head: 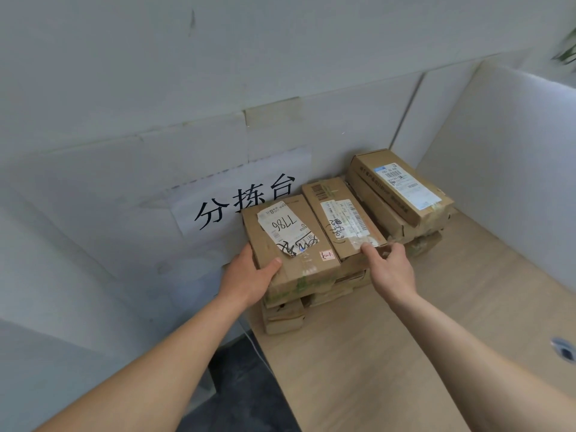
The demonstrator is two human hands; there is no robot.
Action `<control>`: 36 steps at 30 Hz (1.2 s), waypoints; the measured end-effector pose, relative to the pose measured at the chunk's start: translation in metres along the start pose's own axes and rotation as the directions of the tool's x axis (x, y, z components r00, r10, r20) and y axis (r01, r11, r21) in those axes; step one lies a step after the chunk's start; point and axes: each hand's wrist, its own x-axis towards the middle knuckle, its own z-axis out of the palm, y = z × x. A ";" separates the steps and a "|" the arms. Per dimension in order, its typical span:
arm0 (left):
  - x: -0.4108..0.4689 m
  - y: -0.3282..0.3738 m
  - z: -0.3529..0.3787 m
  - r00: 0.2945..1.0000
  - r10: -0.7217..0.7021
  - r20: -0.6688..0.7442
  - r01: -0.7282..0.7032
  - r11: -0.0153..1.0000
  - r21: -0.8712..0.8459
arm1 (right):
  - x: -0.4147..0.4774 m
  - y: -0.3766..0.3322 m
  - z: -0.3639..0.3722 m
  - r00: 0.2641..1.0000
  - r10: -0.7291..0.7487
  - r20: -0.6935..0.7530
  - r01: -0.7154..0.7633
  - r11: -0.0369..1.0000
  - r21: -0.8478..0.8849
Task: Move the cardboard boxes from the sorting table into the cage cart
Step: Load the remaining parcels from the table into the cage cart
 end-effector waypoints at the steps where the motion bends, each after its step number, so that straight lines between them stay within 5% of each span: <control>1: 0.001 0.000 0.000 1.000 0.001 0.003 -0.001 1.000 0.015 | 0.000 0.000 -0.002 1.000 -0.007 0.004 0.007 1.000 -0.008; 15: -0.014 0.015 0.000 0.996 -0.075 -0.051 0.085 0.963 0.257 | -0.003 0.016 -0.034 0.999 -0.050 0.017 0.050 0.998 -0.025; 22: -0.015 0.060 0.014 0.982 0.151 -0.114 -0.101 0.927 0.360 | 0.010 0.019 -0.065 0.998 -0.037 -0.041 0.039 0.997 0.064; 30: -0.004 0.139 0.060 0.934 0.356 -0.037 -0.332 0.900 0.282 | 0.055 0.010 -0.100 0.990 0.019 -0.142 0.007 0.984 0.178; 36: 0.004 0.180 0.094 0.976 0.220 0.009 -0.219 0.966 0.135 | 0.085 -0.005 -0.113 0.993 0.023 -0.116 0.005 0.972 0.236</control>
